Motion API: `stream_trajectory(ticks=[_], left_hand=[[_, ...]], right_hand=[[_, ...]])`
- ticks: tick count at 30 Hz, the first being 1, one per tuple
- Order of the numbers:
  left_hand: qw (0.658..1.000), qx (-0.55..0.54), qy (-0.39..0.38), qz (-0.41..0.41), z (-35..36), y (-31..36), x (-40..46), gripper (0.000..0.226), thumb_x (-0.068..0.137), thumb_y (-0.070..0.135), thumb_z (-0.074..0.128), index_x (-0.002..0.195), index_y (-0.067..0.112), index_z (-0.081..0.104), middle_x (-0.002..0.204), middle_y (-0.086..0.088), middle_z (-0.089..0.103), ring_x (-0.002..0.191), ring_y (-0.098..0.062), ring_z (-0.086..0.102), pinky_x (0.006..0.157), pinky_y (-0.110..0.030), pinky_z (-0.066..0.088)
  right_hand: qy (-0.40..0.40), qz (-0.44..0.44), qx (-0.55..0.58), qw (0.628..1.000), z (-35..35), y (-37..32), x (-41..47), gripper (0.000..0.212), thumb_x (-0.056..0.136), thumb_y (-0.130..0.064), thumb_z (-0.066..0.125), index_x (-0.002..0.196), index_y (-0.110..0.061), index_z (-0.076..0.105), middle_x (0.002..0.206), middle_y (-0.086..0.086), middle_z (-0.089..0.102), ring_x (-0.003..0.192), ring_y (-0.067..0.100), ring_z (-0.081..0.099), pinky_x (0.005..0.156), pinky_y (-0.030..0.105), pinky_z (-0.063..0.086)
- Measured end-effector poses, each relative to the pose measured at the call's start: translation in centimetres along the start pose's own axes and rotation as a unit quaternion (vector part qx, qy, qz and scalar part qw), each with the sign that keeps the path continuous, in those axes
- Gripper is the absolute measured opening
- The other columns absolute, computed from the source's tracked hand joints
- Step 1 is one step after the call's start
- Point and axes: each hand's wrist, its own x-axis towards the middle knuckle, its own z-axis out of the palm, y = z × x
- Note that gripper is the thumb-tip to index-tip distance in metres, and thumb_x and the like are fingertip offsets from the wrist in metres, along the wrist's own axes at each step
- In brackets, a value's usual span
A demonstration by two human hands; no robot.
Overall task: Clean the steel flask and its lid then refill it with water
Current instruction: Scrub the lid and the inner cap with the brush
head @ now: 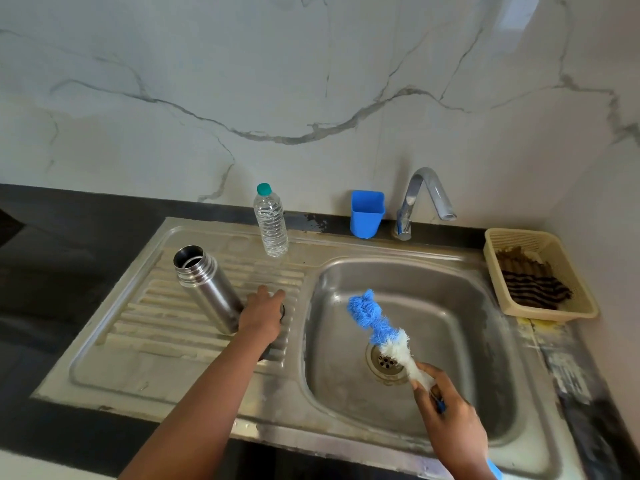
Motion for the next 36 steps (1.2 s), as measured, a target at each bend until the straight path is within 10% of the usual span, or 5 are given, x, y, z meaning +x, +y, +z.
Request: stream_trajectory(ticks=[8,13,17,27,36], left_hand=[[0.959,-0.174,0.221,0.034,-1.2,2.3,-0.5,0.047,0.077,0.025,0.078,0.118,0.022,0.055,0.111,-0.005,0.055,0.108,-0.027,0.049,0.09,-0.035,0.038],[0.761,-0.644,0.069,-0.045,-3.2,6.0,-2.0,0.041,0.078,0.03,0.083,0.106,0.023,0.054,0.1,-0.005,0.064,0.084,-0.017,0.064,0.074,-0.029,0.05],[0.66,-0.749,0.003,-0.055,-3.3,7.2,-2.3,0.041,0.083,0.028,0.077,0.11,0.015,0.05,0.095,-0.011,0.058,0.077,-0.017,0.061,0.073,-0.03,0.057],[0.618,-0.785,0.0,-0.045,-2.4,7.2,-3.2,0.044,0.084,0.023,0.072,0.12,0.01,0.051,0.105,-0.011,0.063,0.083,-0.012,0.068,0.08,-0.032,0.059],[0.602,-0.798,0.011,-0.025,-1.8,6.6,-3.8,0.051,0.075,0.03,0.074,0.119,0.012,0.055,0.088,-0.001,0.073,0.09,-0.018,0.072,0.079,-0.03,0.058]], right_hand=[[0.048,-0.073,-0.056,0.995,-3.9,-5.2,3.1,0.034,0.09,-0.049,0.058,0.124,-0.046,0.055,0.065,-0.014,0.056,0.061,0.013,0.056,0.053,0.029,0.041],[0.24,-0.262,-0.224,0.908,-9.0,-13.9,9.3,0.033,0.09,-0.034,0.061,0.122,-0.028,0.063,0.084,0.002,0.066,0.066,0.03,0.064,0.049,0.027,0.038],[0.14,-0.195,-0.439,0.866,-11.0,-21.6,15.4,0.032,0.095,-0.023,0.05,0.128,-0.022,0.052,0.107,0.005,0.061,0.068,0.025,0.052,0.049,0.025,0.024],[-0.006,-0.219,-0.62,0.754,-8.3,-28.0,23.7,0.006,0.09,-0.02,0.054,0.095,-0.016,0.058,0.074,-0.001,0.05,0.06,0.015,0.044,0.061,0.029,0.036],[0.005,-0.219,-0.603,0.767,-8.1,-26.4,23.8,0.017,0.09,-0.016,0.056,0.105,-0.019,0.061,0.072,-0.002,0.046,0.058,0.014,0.041,0.051,0.027,0.027]])
